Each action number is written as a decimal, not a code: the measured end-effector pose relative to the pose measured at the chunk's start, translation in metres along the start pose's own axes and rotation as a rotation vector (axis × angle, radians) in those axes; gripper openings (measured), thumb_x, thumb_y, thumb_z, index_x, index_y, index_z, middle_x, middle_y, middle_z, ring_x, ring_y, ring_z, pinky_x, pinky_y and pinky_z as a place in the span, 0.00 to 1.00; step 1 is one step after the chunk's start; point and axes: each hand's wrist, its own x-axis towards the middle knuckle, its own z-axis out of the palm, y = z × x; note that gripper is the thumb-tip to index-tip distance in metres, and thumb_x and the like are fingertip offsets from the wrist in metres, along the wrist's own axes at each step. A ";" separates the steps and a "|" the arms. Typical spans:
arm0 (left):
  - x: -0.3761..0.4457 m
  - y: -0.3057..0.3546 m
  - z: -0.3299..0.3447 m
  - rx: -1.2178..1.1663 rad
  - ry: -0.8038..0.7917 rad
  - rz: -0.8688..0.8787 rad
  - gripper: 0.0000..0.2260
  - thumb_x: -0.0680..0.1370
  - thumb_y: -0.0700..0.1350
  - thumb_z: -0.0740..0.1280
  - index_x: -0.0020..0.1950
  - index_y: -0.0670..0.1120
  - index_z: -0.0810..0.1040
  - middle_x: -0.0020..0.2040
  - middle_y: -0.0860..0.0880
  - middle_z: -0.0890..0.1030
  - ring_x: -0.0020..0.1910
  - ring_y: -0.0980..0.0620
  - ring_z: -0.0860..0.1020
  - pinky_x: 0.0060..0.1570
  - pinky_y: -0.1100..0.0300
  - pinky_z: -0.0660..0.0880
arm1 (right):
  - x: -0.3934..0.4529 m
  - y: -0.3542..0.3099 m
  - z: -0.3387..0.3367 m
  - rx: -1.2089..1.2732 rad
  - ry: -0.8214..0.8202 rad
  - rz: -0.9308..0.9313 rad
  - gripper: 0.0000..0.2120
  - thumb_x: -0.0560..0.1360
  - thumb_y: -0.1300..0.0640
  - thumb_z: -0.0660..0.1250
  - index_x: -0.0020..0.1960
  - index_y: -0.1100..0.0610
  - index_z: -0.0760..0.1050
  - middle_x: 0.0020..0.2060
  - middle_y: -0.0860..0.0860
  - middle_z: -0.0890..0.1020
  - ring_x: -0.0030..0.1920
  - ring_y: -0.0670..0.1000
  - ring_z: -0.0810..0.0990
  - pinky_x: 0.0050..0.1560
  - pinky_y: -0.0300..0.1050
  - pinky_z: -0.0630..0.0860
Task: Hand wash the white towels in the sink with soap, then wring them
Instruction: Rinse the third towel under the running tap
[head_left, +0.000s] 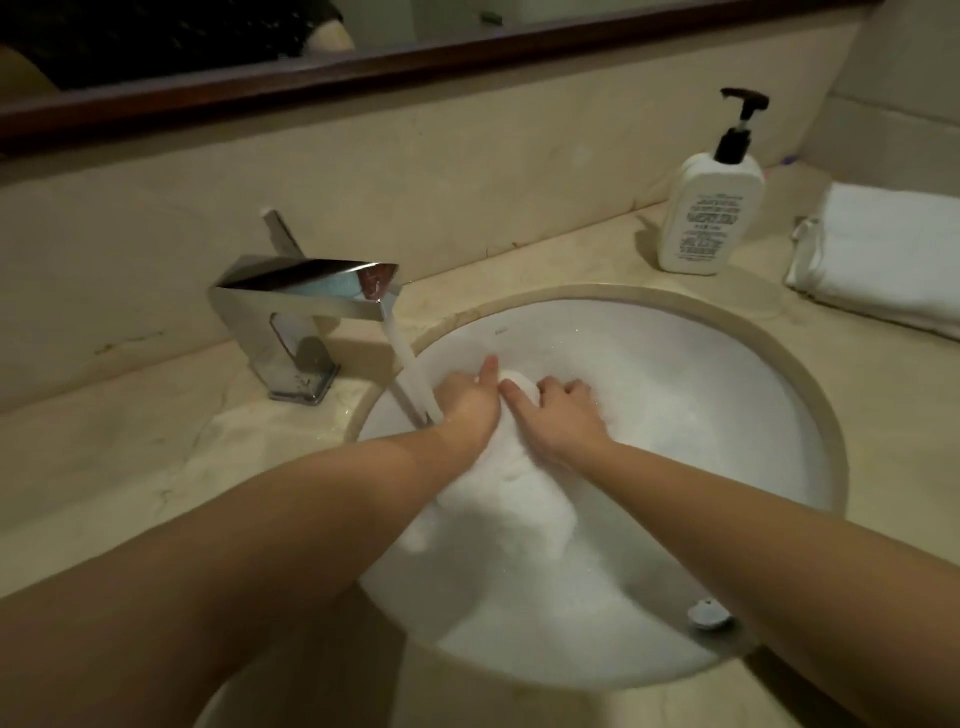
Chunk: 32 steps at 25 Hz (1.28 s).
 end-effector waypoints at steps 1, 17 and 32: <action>-0.001 0.003 -0.002 -0.045 -0.024 0.005 0.28 0.83 0.64 0.58 0.53 0.41 0.83 0.46 0.43 0.83 0.50 0.40 0.81 0.54 0.52 0.76 | -0.003 0.000 -0.002 0.037 0.000 0.050 0.41 0.76 0.26 0.51 0.76 0.54 0.64 0.73 0.60 0.64 0.71 0.62 0.68 0.69 0.54 0.66; -0.041 -0.002 -0.037 0.036 -0.030 0.112 0.27 0.75 0.76 0.52 0.60 0.59 0.73 0.65 0.45 0.77 0.65 0.42 0.76 0.68 0.47 0.70 | -0.031 -0.012 -0.011 0.819 0.061 -0.006 0.36 0.74 0.45 0.74 0.74 0.54 0.59 0.62 0.50 0.71 0.58 0.50 0.75 0.55 0.43 0.73; -0.026 0.002 -0.041 -0.039 -0.133 0.035 0.34 0.75 0.74 0.57 0.63 0.48 0.79 0.61 0.43 0.81 0.61 0.39 0.79 0.66 0.49 0.73 | -0.019 -0.016 -0.019 0.706 -0.035 -0.092 0.26 0.77 0.42 0.67 0.70 0.53 0.66 0.63 0.52 0.76 0.59 0.53 0.78 0.57 0.48 0.76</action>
